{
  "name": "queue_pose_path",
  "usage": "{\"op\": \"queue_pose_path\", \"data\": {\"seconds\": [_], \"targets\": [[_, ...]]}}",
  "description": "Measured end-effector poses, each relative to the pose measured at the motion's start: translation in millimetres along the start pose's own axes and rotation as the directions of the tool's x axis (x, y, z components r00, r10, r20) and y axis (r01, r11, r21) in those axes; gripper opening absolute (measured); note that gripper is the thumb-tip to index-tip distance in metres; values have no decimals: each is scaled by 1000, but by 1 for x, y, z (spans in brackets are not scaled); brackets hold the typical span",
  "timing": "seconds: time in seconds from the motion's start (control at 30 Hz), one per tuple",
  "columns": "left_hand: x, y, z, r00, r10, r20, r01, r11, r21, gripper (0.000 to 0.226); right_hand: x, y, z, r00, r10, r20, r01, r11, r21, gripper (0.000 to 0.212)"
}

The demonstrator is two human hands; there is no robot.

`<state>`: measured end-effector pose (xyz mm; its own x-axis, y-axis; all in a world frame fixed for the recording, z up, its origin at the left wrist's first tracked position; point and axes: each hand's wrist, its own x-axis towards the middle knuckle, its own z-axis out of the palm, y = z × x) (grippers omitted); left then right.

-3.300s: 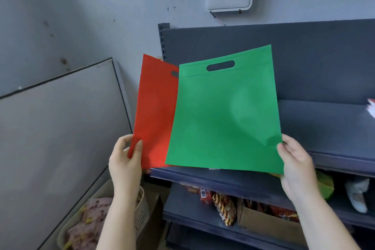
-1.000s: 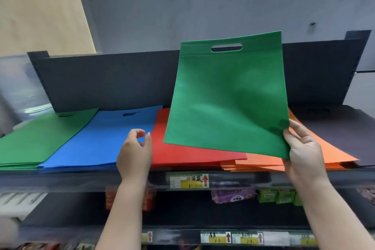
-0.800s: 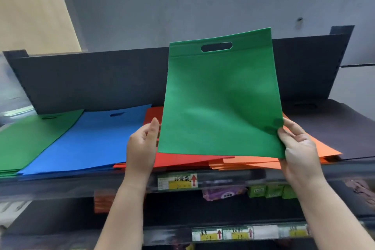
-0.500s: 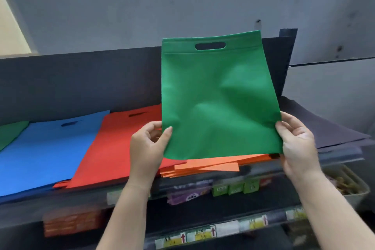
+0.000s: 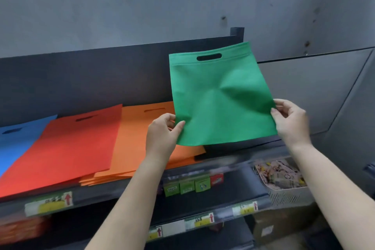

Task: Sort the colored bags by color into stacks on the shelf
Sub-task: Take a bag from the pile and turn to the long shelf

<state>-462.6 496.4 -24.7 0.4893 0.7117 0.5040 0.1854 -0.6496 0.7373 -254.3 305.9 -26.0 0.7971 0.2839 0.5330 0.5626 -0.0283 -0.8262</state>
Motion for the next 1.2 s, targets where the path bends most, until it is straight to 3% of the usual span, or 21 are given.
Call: {"op": "queue_pose_path", "data": {"seconds": [0.13,0.27,0.5,0.97,1.2], "targets": [[-2,7,26,998,-45,35,40,991,127,14,13,17,-13,998,-14,66,23,990,-141,21],[-8,11,33,997,-75,-10,75,990,121,5,17,26,-17,995,-3,103,15,994,-112,21],[-20,1,-13,981,-95,-172,117,985,123,11,12,7,20,973,-17,232,10,1000,28,17],[-51,-92,-241,906,-93,-412,200,954,225,14,-91,-127,204,917,-160,364,96,978,187,18],[-96,-149,-372,825,-134,-549,322,910,262,14,-180,-198,316,844,-238,481,88,945,314,17]]}}
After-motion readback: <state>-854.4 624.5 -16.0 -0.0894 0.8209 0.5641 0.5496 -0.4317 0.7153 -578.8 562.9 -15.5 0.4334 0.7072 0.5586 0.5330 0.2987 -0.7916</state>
